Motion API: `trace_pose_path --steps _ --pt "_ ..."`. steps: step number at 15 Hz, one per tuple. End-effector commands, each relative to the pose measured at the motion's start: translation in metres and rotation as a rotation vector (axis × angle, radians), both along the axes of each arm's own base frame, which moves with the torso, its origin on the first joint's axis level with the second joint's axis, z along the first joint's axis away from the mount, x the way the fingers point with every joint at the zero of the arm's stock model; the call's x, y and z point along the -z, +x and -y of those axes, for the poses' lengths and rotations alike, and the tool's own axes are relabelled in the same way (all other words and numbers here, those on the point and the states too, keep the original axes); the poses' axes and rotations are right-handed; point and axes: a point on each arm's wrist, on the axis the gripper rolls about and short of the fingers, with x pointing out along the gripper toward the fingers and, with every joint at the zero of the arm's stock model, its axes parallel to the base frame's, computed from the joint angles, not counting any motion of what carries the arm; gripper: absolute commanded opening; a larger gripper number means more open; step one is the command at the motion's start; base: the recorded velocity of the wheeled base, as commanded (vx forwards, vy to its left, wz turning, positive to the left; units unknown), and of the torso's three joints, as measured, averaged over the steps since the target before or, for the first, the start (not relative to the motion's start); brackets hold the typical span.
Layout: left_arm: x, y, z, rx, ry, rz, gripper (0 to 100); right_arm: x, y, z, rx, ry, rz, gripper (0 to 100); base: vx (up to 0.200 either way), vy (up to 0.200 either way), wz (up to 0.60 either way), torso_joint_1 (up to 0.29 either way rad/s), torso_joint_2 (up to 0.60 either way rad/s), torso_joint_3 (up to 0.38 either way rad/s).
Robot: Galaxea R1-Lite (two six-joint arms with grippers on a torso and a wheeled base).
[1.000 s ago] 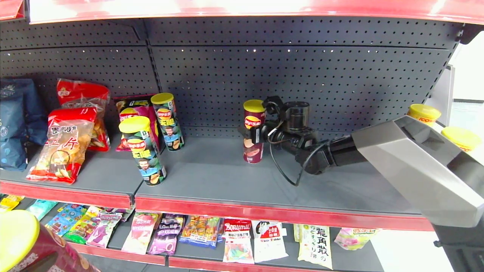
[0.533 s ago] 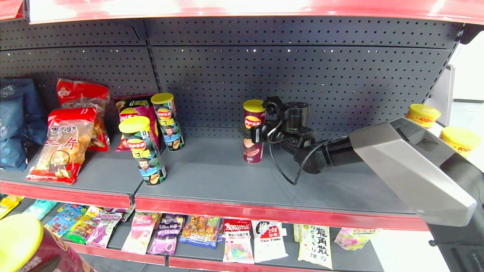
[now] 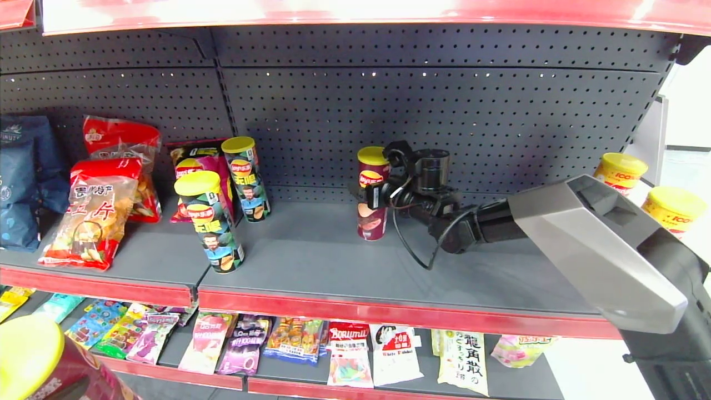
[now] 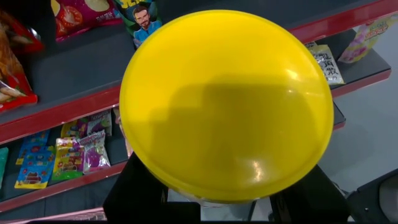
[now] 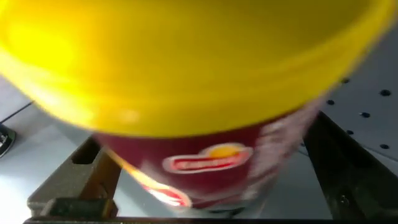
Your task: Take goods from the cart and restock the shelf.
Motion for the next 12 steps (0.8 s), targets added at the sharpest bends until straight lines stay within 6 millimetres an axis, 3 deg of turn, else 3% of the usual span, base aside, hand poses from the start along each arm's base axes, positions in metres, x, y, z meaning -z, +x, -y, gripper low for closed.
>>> trace_pose_path --steps 1,7,12 --pt "0.001 0.000 0.000 0.000 0.000 -0.004 0 0.002 0.000 -0.001 -0.002 -0.001 -0.002 0 0.000 0.000 0.00 0.000 0.00 0.000" --pt "0.003 -0.002 0.000 0.000 -0.001 0.002 0 -0.003 -0.003 0.000 0.008 -0.001 0.002 0 0.000 0.000 0.00 0.000 0.00 0.000" --pt "0.004 -0.002 0.000 0.000 -0.004 -0.002 0 -0.033 -0.038 0.012 -0.005 -0.035 -0.019 0 0.000 0.000 0.00 0.000 0.00 0.000"
